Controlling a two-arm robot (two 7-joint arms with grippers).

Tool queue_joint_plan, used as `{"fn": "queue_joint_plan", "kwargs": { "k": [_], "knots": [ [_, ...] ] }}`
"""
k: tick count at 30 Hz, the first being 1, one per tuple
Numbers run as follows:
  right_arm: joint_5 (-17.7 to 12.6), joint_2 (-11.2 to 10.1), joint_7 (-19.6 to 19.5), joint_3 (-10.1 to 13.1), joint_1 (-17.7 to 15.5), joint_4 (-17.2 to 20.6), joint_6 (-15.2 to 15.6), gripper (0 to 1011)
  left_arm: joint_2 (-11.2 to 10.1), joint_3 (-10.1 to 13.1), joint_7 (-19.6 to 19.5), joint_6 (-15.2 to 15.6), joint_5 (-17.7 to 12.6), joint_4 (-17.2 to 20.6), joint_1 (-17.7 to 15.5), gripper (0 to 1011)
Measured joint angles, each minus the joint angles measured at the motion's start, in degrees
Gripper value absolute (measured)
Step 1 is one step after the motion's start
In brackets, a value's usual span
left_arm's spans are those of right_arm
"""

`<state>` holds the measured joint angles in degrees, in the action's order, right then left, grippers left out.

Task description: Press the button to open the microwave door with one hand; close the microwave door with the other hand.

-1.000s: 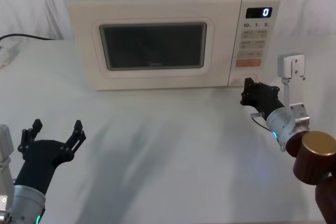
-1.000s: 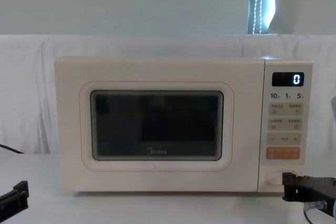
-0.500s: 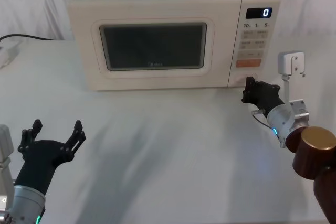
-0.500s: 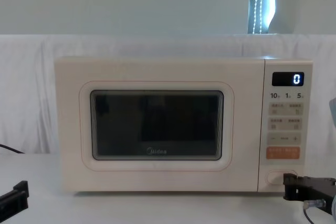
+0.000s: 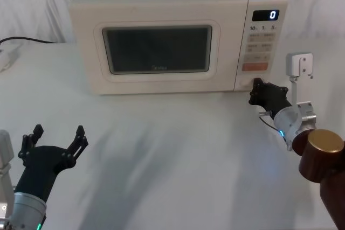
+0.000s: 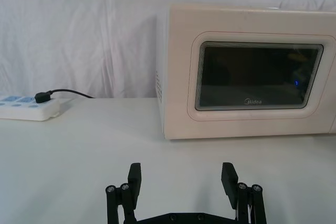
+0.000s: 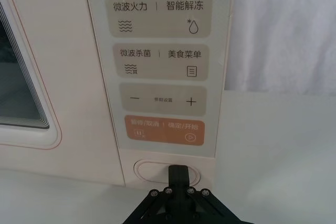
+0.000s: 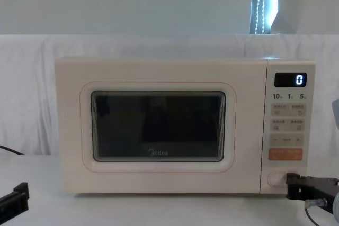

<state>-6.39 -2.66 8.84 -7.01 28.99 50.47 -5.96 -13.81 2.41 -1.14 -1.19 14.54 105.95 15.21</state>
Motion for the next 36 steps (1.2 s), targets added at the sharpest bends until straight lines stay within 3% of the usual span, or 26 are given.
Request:
{"fn": "queue_joint_plan", "kwargs": {
  "k": [36],
  "knots": [
    [1.12, 1.03, 0.18, 0.05, 3.47, -5.17, -1.44, 0, 0.00, 0.00, 0.01, 0.00, 0.00, 0.00, 0.00, 1001]
  ]
}}
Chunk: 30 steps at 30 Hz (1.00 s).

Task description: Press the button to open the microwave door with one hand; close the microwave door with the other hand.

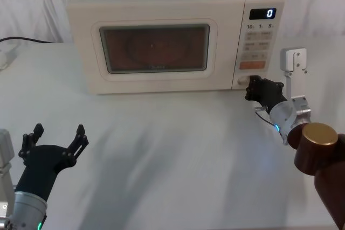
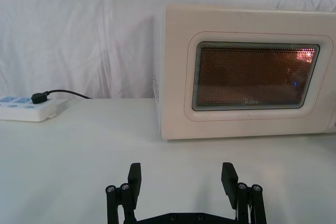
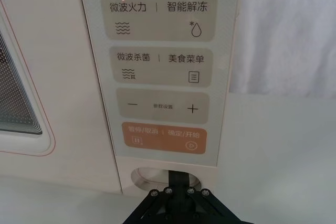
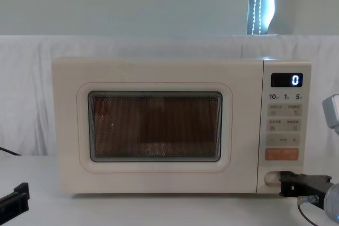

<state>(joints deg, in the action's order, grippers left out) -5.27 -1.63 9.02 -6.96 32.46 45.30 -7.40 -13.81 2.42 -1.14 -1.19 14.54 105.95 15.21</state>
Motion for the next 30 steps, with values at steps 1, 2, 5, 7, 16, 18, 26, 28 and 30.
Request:
{"fn": "queue_joint_plan", "kwargs": {
  "k": [1, 2, 5, 7, 16, 18, 26, 28, 30],
  "knots": [
    [0.00, 0.00, 0.00, 0.00, 0.00, 0.00, 0.00, 0, 0.00, 0.00, 0.00, 0.00, 0.00, 0.00, 0.00, 1001],
    [0.04, 0.03, 0.02, -0.01, 0.13, -0.17, 0.00, 0, 0.00, 0.00, 0.00, 0.00, 0.00, 0.00, 0.00, 1001],
    [0.11, 0.09, 0.03, -0.04, 0.25, -0.34, 0.00, 0, 0.00, 0.00, 0.00, 0.00, 0.00, 0.00, 0.00, 1001],
    [0.14, 0.12, 0.03, -0.04, 0.35, -0.46, 0.01, 0, 0.00, 0.00, 0.00, 0.00, 0.00, 0.00, 0.00, 1001],
    [0.25, 0.29, 0.02, -0.03, 0.76, -1.13, -0.05, 0, 0.00, 0.00, 0.00, 0.00, 0.00, 0.00, 0.00, 1001],
    [0.28, 0.32, 0.02, -0.03, 0.85, -1.27, -0.07, 0, 0.00, 0.00, 0.00, 0.00, 0.00, 0.00, 0.00, 1001],
    [0.39, 0.44, 0.06, -0.02, 1.35, -1.87, -0.25, 0, 0.00, 0.00, 0.00, 0.00, 0.00, 0.00, 0.00, 1001],
    [0.40, 0.49, 0.04, 0.00, 1.40, -1.97, -0.35, 0, -0.01, -0.02, 0.00, 0.00, 0.00, 0.00, 0.01, 1001],
    [0.44, 0.52, 0.06, 0.00, 1.57, -2.24, -0.41, 0, 0.00, -0.01, 0.00, -0.01, 0.00, 0.01, 0.00, 1001]
  ]
}}
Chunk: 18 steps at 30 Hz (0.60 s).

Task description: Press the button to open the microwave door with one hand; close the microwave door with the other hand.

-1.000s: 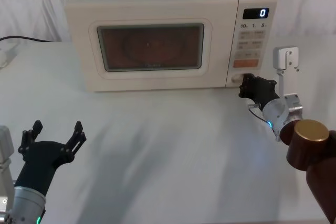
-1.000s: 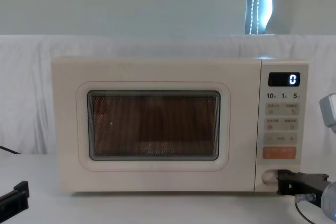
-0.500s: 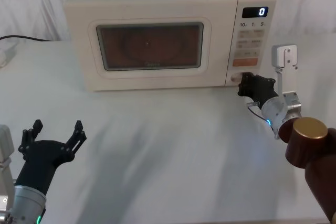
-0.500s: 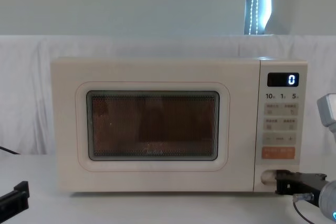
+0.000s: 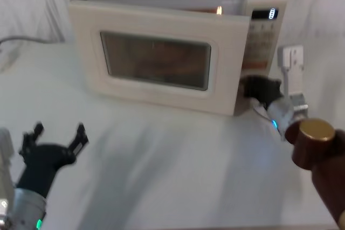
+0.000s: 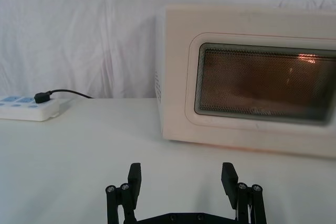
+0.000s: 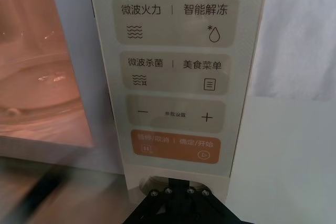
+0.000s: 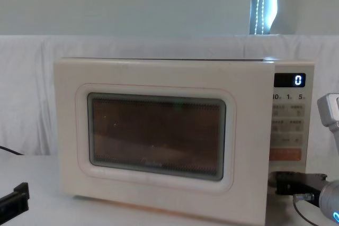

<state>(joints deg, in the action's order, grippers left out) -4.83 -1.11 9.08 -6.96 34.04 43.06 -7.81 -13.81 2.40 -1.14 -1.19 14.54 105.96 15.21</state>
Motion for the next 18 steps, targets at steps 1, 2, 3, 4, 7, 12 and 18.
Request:
{"fn": "queue_joint_plan", "kwargs": {
  "k": [1, 2, 3, 4, 7, 12, 18],
  "knots": [
    [0.00, 0.00, 0.00, 0.01, 0.02, -0.03, -0.02, 0, 0.00, 0.00, 0.00, 0.00, 0.00, 0.00, 0.00, 1001],
    [0.01, 0.01, 0.00, 0.01, 0.05, -0.07, -0.01, 0, 0.00, 0.00, 0.00, 0.00, 0.00, 0.00, 0.00, 1001],
    [0.03, 0.02, 0.00, 0.02, 0.07, -0.09, -0.01, 0, 0.00, 0.01, 0.00, 0.00, 0.00, 0.00, 0.00, 1001],
    [0.03, 0.02, 0.00, 0.03, 0.08, -0.10, -0.02, 0, 0.00, 0.00, 0.00, 0.00, 0.00, 0.00, 0.00, 1001],
    [0.05, 0.02, 0.00, 0.09, 0.09, -0.08, 0.00, 0, 0.00, 0.01, 0.00, 0.00, 0.00, 0.00, 0.00, 1001],
    [0.06, -0.04, -0.10, 0.16, -0.66, 1.24, 0.71, 0, 0.00, 0.01, 0.00, 0.00, 0.00, 0.00, 0.00, 1001],
    [0.01, -0.29, -0.48, 0.26, -3.56, 5.88, 2.73, 0, 0.00, 0.02, 0.00, 0.00, 0.00, 0.00, 0.00, 1001]
  ]
}}
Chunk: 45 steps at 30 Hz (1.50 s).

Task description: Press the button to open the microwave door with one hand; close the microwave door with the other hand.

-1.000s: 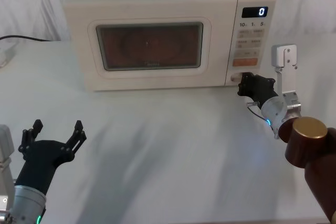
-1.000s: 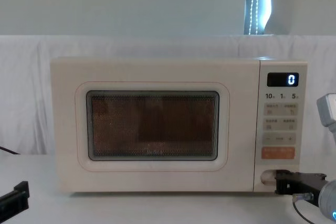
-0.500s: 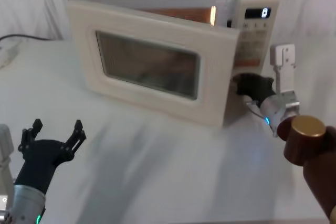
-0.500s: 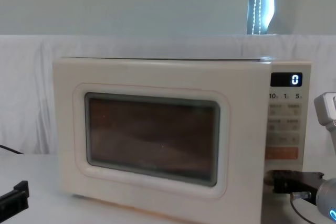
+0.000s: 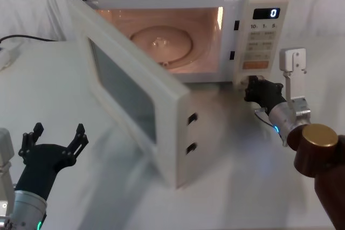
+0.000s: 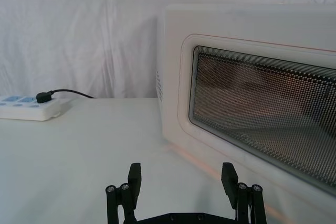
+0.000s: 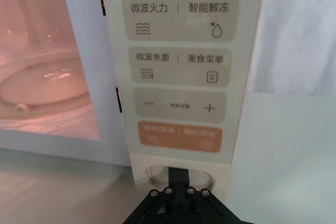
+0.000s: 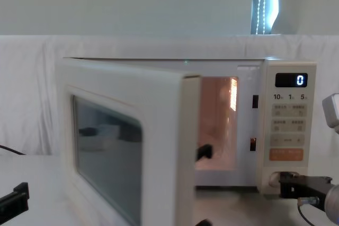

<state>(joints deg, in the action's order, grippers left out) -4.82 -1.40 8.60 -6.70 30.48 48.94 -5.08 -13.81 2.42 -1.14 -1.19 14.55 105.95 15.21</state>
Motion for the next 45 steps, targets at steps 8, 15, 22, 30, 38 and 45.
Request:
{"fn": "queue_joint_plan", "kwargs": {
  "k": [8, 15, 22, 30, 38, 45],
  "knots": [
    [-0.19, -0.19, -1.09, 0.19, -5.58, 8.61, 2.96, 0, 0.00, 0.00, 0.00, 0.00, 0.00, 0.00, 0.00, 1001],
    [-0.21, -0.19, -2.23, 0.04, -12.19, 18.16, 4.66, 0, 0.00, 0.00, 0.00, 0.00, 0.00, 0.00, 0.00, 1001],
    [0.47, 0.00, -3.44, -0.58, -18.34, 26.13, 4.27, 0, 0.00, 0.00, 0.00, 0.00, 0.00, 0.00, 0.00, 1001],
    [2.08, 0.09, -4.57, -1.46, -23.79, 32.76, 2.69, 0, 0.00, 0.00, 0.00, 0.00, 0.00, 0.00, 0.00, 1001],
    [3.72, -0.18, -5.60, -1.48, -28.29, 37.50, 1.23, 0, 0.00, 0.00, 0.00, 0.00, 0.00, 0.00, 0.00, 1001],
    [3.87, -0.21, -5.68, -1.36, -28.40, 37.61, 1.07, 0, 0.00, 0.00, 0.00, 0.00, 0.00, 0.00, 0.00, 1001]
  ]
}}
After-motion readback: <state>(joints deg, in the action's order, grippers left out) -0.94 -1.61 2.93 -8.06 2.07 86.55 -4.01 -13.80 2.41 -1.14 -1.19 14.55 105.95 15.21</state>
